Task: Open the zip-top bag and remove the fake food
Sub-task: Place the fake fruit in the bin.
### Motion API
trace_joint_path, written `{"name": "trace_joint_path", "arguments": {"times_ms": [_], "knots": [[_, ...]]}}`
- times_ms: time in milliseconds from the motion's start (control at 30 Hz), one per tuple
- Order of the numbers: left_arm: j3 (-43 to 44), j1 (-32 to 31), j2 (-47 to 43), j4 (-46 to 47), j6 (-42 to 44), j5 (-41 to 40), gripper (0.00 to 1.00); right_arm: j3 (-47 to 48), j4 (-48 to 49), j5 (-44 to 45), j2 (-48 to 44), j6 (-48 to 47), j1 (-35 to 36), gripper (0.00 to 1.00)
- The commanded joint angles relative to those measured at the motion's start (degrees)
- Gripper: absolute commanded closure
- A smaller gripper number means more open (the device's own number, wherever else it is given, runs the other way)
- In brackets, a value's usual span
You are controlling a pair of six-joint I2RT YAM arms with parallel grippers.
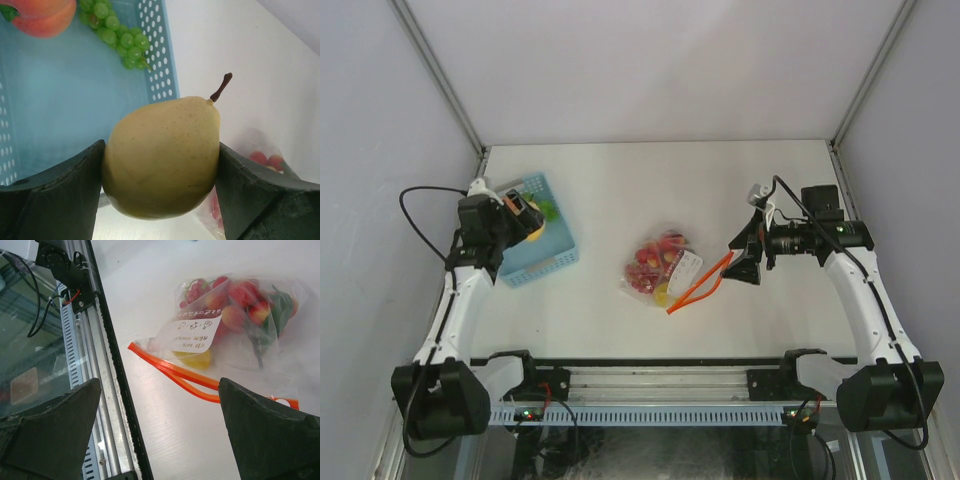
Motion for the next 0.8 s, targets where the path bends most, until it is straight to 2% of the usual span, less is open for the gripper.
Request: {"name": "trace_joint_path", "arguments": {"times_ms": [0, 233, 367, 533, 633, 767], "knots": [[6.67, 1.56, 5.06, 0.15, 0.49, -1.84, 1.0, -0.41, 1.76, -0.55, -1.54, 0.48, -0.35, 0.0], [15.1, 2.08, 18.29, -6.29, 3.02, -8.44, 1.0, -0.61, 1.75, -0.61, -1.87, 0.43, -0.35, 0.0], [19.62, 2.15, 25.91, -10.84, 5.51, -17.21, 1.0, -0.86, 1.91, -0.73, -1.83, 0.54, -0.33, 0.0], [23.57, 2.01, 32.49, -14.19, 9.72, -24.42, 0.98, -1.04, 1.77, -0.67, -1.87, 0.36, -0.33, 0.0], [24.6, 1.91, 34.02, -14.35, 11.58, -28.25, 0.87, -1.05, 1.85, -0.72, -1.68, 0.36, -0.32, 0.0], [26.09, 1.96, 36.74, -15.18, 13.09, -30.47, 0.56, -1.05, 1.85, -0.72, -1.48, 0.36, -0.31, 0.0]]}}
